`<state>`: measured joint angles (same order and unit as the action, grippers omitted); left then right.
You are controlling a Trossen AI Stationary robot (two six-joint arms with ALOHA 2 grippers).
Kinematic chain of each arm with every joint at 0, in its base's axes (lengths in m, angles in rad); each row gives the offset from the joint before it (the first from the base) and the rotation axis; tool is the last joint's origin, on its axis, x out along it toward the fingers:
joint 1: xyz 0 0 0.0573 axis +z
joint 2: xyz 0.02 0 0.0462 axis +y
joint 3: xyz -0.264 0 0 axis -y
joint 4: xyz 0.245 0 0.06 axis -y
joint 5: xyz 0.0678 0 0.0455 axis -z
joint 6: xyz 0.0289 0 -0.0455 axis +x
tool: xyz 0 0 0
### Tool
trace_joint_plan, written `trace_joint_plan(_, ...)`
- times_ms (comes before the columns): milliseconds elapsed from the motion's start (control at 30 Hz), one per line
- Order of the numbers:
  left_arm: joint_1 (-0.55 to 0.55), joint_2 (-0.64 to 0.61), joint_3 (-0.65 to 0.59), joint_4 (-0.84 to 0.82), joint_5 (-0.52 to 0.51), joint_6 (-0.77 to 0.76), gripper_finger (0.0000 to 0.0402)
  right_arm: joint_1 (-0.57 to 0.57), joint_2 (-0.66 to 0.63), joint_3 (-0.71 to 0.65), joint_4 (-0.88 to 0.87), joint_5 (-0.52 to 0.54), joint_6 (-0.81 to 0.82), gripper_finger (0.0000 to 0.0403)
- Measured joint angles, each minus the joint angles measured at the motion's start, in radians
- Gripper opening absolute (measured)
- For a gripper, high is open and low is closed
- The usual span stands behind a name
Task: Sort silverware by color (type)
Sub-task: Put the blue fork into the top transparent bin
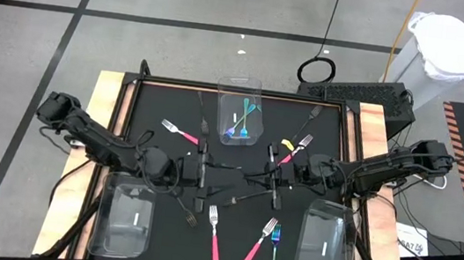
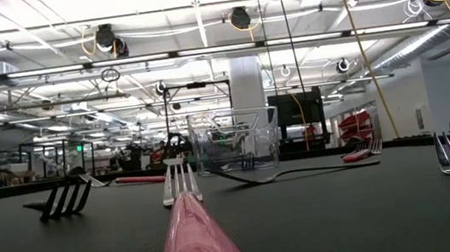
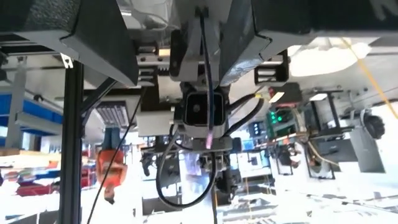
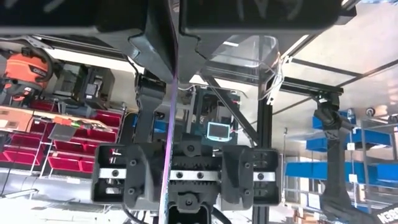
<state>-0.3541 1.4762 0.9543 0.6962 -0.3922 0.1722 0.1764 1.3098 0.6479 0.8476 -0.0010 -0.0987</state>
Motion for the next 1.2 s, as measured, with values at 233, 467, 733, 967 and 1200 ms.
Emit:
trace_joint_plan(233,0.038,0.060,0.000,0.107,0.075,-0.002,0.0226,0.000,0.000,0.001,-0.011,0.000,-0.004,0.0004)
trace_joint_plan(467,0.056,0.083,0.000,0.126,0.094,-0.001,0.0206,0.000,0.000,0.001,-0.024,0.000,-0.015,0.0004)
trace_joint_plan(733,0.066,0.082,0.000,0.125,0.156,-0.001,0.0109,0.000,0.000,0.001,-0.030,-0.004,-0.019,0.0004)
trace_joint_plan(967,0.069,0.082,0.000,0.107,0.155,-0.005,0.0016,0.001,0.000,0.001,-0.040,-0.008,-0.023,0.0004)
trace_joint_plan(1200,0.072,0.075,0.000,0.073,0.156,-0.019,0.0006,0.001,0.000,0.001,-0.056,0.002,-0.052,0.0041)
